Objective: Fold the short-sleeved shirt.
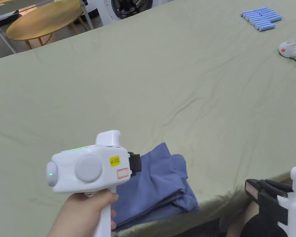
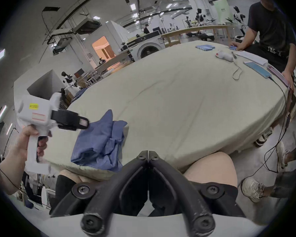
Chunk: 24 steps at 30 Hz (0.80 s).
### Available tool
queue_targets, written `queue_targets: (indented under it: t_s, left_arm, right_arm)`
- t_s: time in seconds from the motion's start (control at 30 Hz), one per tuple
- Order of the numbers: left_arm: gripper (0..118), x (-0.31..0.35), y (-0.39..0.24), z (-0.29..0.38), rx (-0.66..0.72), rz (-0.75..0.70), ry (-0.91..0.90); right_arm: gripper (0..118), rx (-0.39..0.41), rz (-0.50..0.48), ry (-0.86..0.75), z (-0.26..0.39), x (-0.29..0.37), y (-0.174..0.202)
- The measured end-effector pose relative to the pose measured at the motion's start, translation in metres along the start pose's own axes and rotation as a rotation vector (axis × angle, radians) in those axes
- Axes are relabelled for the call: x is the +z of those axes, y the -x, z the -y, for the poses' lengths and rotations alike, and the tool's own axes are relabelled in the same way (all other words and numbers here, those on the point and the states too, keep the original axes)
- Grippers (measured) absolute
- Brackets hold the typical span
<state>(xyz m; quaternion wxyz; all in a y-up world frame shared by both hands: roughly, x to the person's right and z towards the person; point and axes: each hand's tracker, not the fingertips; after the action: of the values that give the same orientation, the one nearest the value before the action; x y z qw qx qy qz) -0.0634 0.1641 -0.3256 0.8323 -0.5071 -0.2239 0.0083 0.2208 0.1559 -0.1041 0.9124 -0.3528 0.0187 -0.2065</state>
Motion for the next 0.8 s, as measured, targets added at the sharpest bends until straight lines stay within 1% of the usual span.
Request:
queue_targets:
  t_s: [0.1, 0.17, 0.2, 0.23, 0.27, 0.3, 0.37, 0.47, 0.5, 0.6, 0.7, 0.8]
  left_arm:
    - [0, -0.029, -0.031, 0.013, -0.001, 0.106, 0.099]
    - [0, -0.045, -0.053, 0.026, -0.033, 0.114, 0.138]
    - [0, -0.053, -0.059, 0.032, -0.033, 0.16, 0.17]
    - [0, -0.058, -0.064, 0.038, 0.023, 0.245, 0.22]
    - [0, -0.068, -0.064, 0.041, 0.079, 0.286, 0.256]
    - [0, -0.075, -0.063, 0.044, 0.106, 0.302, 0.264]
    - [0, -0.075, -0.06, 0.042, 0.087, 0.279, 0.225]
    - [0, -0.067, -0.051, 0.037, 0.104, 0.33, 0.212]
    - [0, -0.054, -0.047, 0.036, 0.099, 0.343, 0.198]
    - [0, -0.009, -0.028, 0.032, 0.095, 0.397, 0.053]
    - [0, 0.043, 0.01, 0.038, 0.136, 0.412, -0.088]
    - [0, 0.077, 0.055, 0.056, 0.235, 0.384, -0.162]
  right_arm:
    - [0, 0.016, 0.005, -0.004, 0.001, 0.002, 0.002]
    - [0, 0.031, 0.022, -0.005, 0.003, 0.005, 0.001]
    - [0, 0.035, 0.029, -0.003, 0.004, 0.006, -0.001]
    - [0, 0.036, 0.037, 0.001, 0.005, 0.006, -0.002]
    - [0, 0.035, 0.044, 0.005, 0.006, 0.005, -0.004]
    - [0, 0.033, 0.049, 0.011, 0.007, 0.005, -0.006]
    - [0, 0.028, 0.062, 0.021, 0.007, 0.004, -0.006]
    - [0, 0.036, 0.057, 0.026, 0.003, 0.001, -0.002]
    - [0, 0.047, 0.053, 0.029, 0.002, 0.0, 0.0]
    - [0, 0.083, 0.037, 0.04, -0.004, -0.008, 0.011]
    - [0, 0.124, -0.008, 0.069, -0.013, -0.026, 0.026]
    - [0, 0.2, -0.1, 0.106, -0.027, -0.051, 0.047]
